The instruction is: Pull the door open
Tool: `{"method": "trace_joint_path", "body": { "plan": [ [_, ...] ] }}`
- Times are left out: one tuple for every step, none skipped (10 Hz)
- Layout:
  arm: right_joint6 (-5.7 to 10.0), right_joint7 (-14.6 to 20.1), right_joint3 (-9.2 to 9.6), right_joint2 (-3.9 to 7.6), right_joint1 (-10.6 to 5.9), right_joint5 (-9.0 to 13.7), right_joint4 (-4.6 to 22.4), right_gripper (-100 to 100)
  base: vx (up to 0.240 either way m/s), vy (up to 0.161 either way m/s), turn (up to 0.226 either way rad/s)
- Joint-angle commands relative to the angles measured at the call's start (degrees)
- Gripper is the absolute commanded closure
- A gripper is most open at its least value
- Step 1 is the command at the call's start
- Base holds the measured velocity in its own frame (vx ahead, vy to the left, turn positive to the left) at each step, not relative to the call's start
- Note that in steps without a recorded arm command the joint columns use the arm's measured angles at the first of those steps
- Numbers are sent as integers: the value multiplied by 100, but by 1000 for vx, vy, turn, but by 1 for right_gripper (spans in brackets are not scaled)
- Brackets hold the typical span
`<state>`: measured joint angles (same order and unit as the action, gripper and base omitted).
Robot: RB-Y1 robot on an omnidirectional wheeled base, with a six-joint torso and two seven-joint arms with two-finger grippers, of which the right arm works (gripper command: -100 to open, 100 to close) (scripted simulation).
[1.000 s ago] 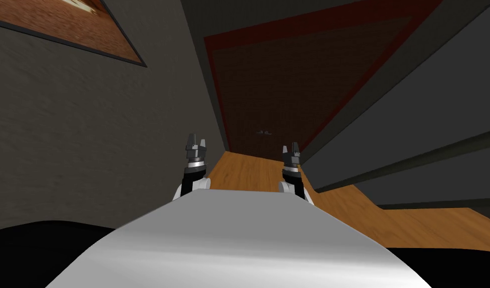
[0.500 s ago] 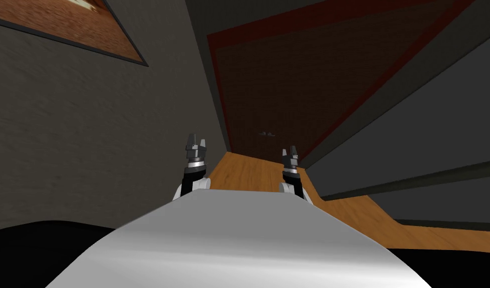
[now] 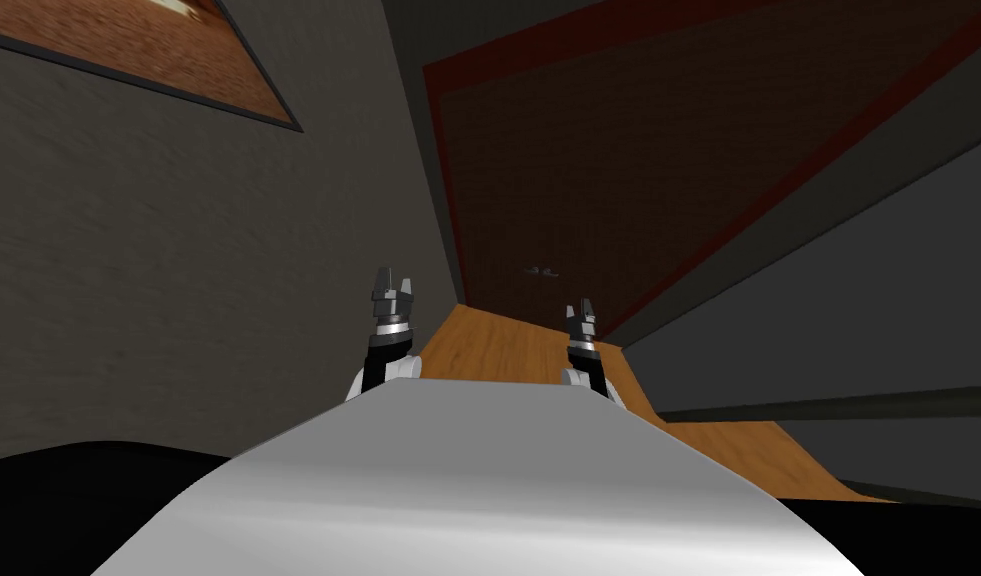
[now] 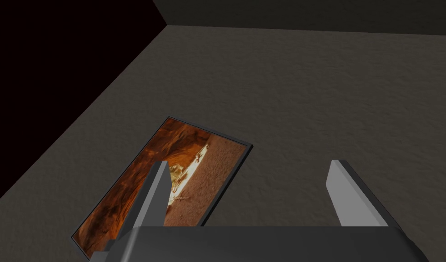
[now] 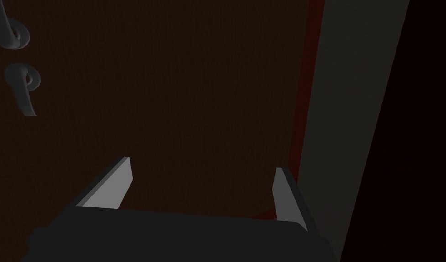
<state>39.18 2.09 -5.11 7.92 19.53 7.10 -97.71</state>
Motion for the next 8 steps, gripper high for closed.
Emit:
{"method": "trace_joint_path", "body": {
  "plan": [
    [57,42,-61,73,-45,67,279,-100,95,-8,89],
    [97,65,-96,112,-81,106,445,-100,96,-13,113],
    [97,65,-96,112,-81,106,464,-100,62,-19,33],
    [137,88,-131,152,-118,145,648,-100,56,-10,43],
    [177,111,-167,191,-154,184,832,-100,74,-9,117],
    [218,134,-202,230,-190,223,988,-100,93,-14,113],
    [259,158,-239,270,-228,263,1172,-100,95,-21,103],
    [259,158,-239,270,-228,263,1207,-100,72,-17,33]
  ]
}}
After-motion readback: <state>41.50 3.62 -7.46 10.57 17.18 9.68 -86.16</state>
